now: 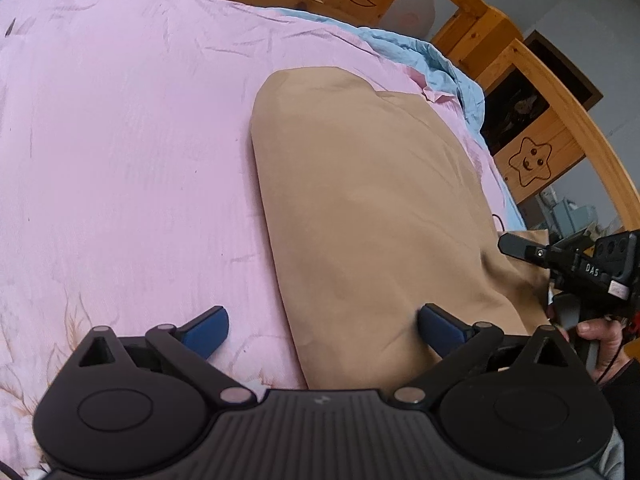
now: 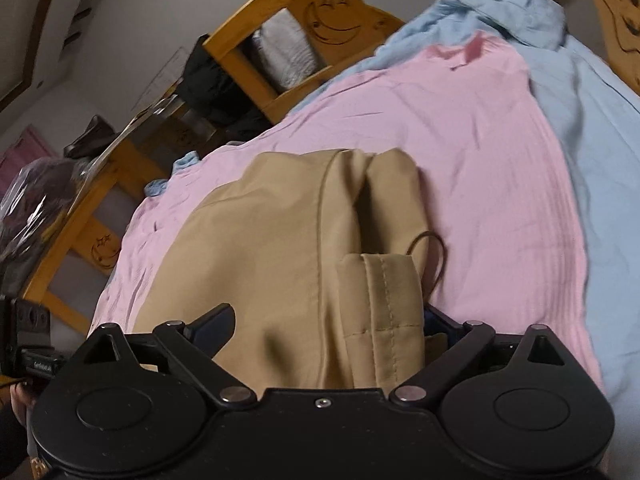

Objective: Fold large clothes
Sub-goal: 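Grasp the tan sleeve cuff with the right gripper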

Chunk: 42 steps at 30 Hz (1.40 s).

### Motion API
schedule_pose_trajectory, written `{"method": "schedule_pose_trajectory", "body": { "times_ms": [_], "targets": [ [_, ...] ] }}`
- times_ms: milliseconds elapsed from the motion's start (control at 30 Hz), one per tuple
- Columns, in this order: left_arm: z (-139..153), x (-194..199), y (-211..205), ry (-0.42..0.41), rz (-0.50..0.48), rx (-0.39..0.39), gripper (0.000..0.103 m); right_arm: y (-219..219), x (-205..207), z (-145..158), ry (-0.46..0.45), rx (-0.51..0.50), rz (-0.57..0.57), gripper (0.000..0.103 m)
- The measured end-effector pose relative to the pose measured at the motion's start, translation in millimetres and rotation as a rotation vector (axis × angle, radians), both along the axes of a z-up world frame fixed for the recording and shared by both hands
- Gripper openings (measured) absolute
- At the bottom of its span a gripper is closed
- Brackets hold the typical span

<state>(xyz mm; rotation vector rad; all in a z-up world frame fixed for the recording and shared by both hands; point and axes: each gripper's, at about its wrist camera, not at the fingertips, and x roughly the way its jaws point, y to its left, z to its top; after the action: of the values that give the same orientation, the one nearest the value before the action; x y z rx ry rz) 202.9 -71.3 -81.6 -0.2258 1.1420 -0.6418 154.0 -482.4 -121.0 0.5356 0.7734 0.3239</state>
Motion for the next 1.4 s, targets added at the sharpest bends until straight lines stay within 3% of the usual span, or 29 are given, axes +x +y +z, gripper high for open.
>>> {"method": "schedule_pose_trajectory", "body": {
  "times_ms": [333,567,733,1100,1400],
  "targets": [
    [4,-4,-8,-0.038,-0.022,0.055,0.103,10,-1,-8,0.013,-0.098,-0.012,0.093],
    [4,-1,-8,-0.018,-0.011,0.043,0.103,17,-1,-7,0.008,-0.157,0.007,0.092],
    [4,0,-8,-0.012,-0.015,0.046,0.103,21,-4,-6,-0.005,-0.215,0.012,0.086],
    [5,0,-10,-0.011,-0.025,0.049,0.103,24,-4,-6,-0.016,-0.257,0.018,0.082],
    [-1,6,-11,0.026,-0.035,0.021,0.103,27,-11,-2,-0.033,-0.285,-0.011,0.057]
  ]
}}
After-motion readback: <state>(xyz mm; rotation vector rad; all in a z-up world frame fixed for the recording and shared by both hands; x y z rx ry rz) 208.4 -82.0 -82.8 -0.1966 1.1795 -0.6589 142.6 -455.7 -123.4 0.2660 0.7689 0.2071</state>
